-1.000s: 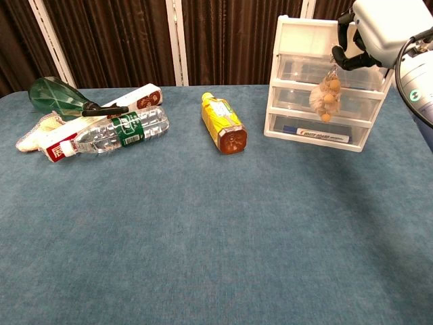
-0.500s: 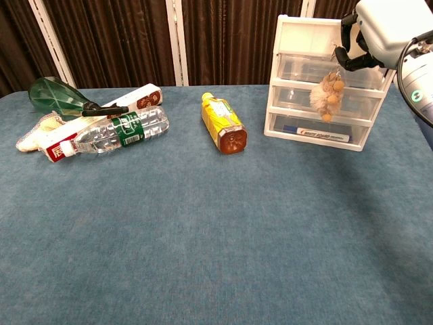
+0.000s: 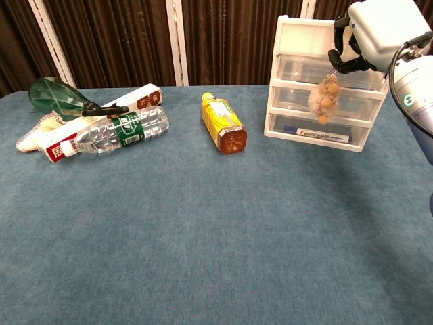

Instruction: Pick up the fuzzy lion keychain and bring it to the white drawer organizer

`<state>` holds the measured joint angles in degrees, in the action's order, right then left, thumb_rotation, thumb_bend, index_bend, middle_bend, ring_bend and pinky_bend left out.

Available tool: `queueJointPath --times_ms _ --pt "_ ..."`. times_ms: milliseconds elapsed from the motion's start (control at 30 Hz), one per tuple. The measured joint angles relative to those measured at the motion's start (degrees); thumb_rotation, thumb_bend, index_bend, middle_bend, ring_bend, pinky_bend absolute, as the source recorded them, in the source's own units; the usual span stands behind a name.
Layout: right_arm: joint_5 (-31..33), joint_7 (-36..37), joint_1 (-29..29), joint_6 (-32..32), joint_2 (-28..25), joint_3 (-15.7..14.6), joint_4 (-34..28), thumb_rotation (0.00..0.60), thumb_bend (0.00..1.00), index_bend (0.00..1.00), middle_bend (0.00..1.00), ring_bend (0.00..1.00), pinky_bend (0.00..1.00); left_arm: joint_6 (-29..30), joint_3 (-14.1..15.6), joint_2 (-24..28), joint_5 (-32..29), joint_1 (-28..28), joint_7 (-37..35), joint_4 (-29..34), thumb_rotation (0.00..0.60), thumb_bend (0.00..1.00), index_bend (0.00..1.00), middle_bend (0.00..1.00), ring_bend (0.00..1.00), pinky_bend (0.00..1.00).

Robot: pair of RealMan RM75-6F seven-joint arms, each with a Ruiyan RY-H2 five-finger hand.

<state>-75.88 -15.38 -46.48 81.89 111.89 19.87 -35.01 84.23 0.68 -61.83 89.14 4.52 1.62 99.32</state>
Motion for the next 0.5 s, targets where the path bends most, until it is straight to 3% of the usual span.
queueJointPath --times_ms 367,500 --pt "-0.26 0.41 -0.57 0.27 0.73 0.11 0.78 0.6 0.44 0.67 1.0 1.0 1.0 -0.01 -0.05 0.0 -0.16 -0.03 -0.12 0.05 0.538 0.03 0.0 0.0 0.0 0.0" --pt "-0.57 0.63 -0.47 0.69 0.82 -0.12 0.79 0.6 0.38 0.61 1.0 1.0 1.0 0.0 -0.07 -0.01 -0.17 -0.02 -0.1 0.07 0.538 0.03 0.0 0.0 0.0 0.0"
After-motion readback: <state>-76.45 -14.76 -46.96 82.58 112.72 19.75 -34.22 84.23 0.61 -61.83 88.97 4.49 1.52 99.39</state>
